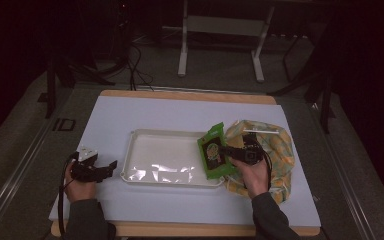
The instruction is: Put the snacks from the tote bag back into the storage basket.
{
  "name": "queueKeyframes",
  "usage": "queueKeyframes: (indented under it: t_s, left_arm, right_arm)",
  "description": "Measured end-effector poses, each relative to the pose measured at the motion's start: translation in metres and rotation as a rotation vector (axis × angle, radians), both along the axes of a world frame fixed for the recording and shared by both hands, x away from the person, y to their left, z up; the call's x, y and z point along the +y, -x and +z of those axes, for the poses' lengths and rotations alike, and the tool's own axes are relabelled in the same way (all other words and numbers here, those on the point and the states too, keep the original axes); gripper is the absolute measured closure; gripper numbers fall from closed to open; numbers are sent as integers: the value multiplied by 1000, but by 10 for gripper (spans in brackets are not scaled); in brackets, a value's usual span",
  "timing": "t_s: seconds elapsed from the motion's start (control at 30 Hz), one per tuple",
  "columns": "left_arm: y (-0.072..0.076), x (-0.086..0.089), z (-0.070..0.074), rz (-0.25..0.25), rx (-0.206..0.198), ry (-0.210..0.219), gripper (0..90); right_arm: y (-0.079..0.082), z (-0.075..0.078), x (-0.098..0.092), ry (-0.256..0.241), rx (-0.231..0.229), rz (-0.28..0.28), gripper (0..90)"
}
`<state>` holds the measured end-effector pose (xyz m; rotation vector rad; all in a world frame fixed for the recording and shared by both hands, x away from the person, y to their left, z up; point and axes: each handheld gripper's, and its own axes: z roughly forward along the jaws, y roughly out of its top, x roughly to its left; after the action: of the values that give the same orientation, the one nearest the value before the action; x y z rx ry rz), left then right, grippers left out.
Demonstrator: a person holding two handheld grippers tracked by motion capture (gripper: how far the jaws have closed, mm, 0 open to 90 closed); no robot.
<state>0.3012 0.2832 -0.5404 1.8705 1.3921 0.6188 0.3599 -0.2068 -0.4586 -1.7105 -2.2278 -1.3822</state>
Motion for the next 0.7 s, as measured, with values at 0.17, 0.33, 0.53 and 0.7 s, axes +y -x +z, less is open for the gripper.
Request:
queueKeyframes:
  t_s: [0.17,0.33,0.53,0.7]
  left_arm:
    - [0,0,0,-1,1,2,186]
    - [0,0,0,1,1,2,186]
    - [0,0,0,0,1,0,186]
    - [0,0,0,1,1,-1,186]
  right_arm:
    - [0,-4,1,6,4,-5,715]
    - [0,-5,1,7,3,-11,713]
    - [0,-4,2,23,-2,-12,704]
    - [2,-5,3,42,-5,-12,696]
